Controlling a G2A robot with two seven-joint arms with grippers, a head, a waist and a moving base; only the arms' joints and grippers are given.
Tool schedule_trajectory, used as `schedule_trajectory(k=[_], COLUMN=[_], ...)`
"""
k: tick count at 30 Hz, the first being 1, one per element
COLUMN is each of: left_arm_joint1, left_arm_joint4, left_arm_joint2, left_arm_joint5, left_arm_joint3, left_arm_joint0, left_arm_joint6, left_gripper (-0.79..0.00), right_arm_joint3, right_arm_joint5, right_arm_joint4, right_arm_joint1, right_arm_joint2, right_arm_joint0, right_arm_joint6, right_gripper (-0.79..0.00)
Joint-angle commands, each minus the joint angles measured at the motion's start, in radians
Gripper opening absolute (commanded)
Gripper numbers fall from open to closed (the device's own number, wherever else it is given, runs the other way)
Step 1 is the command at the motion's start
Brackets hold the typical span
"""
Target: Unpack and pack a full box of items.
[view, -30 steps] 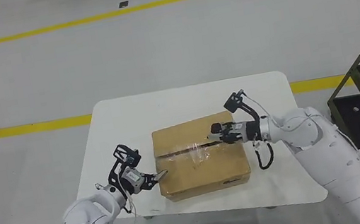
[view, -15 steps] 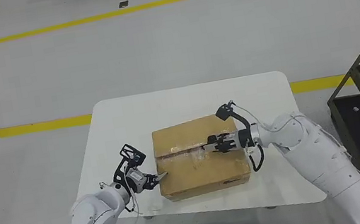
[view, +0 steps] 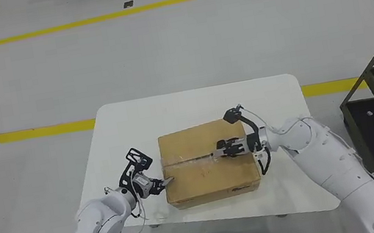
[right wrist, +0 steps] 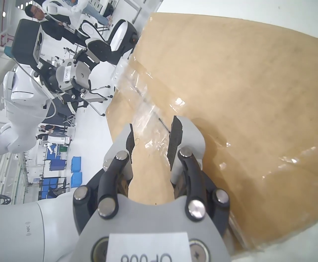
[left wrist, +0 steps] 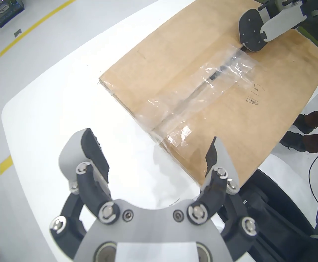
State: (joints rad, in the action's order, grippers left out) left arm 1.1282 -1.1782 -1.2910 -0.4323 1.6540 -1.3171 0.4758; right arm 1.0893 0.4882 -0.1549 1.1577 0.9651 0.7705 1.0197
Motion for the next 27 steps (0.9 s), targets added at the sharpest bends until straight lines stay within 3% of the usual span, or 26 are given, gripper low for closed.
schedule_trajectory(k=[1,4,6,10,18,20,21,27], left_arm_joint1=[-0.001,-0.001,-0.002,-0.002,-0.004,-0.004,-0.004,-0.006], left_arm_joint4=[-0.001,0.0,0.001,0.0,0.002,0.002,0.003,0.006], left_arm_joint2=[0.0,-0.001,-0.001,0.001,0.0,0.0,0.0,-0.006], left_arm_joint5=[0.001,0.002,0.002,0.005,0.006,0.007,0.007,0.007], left_arm_joint3=[0.002,0.006,0.008,0.009,0.004,0.003,0.003,0.001], left_arm_joint0=[-0.001,-0.002,-0.003,-0.004,-0.004,-0.004,-0.004,-0.005], left_arm_joint6=[0.001,0.004,0.005,0.004,0.001,-0.001,-0.002,-0.006], left_gripper=[0.0,0.0,0.0,0.0,0.0,0.0,0.0,0.0], right_arm_joint3=[0.007,0.01,0.01,0.004,-0.032,-0.041,-0.046,-0.063], right_arm_joint5=[-0.003,-0.024,-0.028,-0.033,-0.068,-0.08,-0.09,-0.102], right_arm_joint4=[0.0,0.003,0.009,0.016,-0.014,-0.027,-0.037,-0.038], right_arm_joint1=[0.0,0.003,0.007,0.019,0.046,0.053,0.056,0.068], right_arm_joint2=[-0.003,-0.015,-0.026,-0.054,-0.118,-0.135,-0.144,-0.158], right_arm_joint0=[0.004,0.006,0.006,-0.005,-0.053,-0.065,-0.071,-0.091], right_arm_joint6=[0.0,0.001,-0.008,-0.022,-0.044,-0.048,-0.05,-0.068], right_gripper=[-0.397,-0.369,-0.252,-0.249,-0.539,-0.659,-0.77,-0.785])
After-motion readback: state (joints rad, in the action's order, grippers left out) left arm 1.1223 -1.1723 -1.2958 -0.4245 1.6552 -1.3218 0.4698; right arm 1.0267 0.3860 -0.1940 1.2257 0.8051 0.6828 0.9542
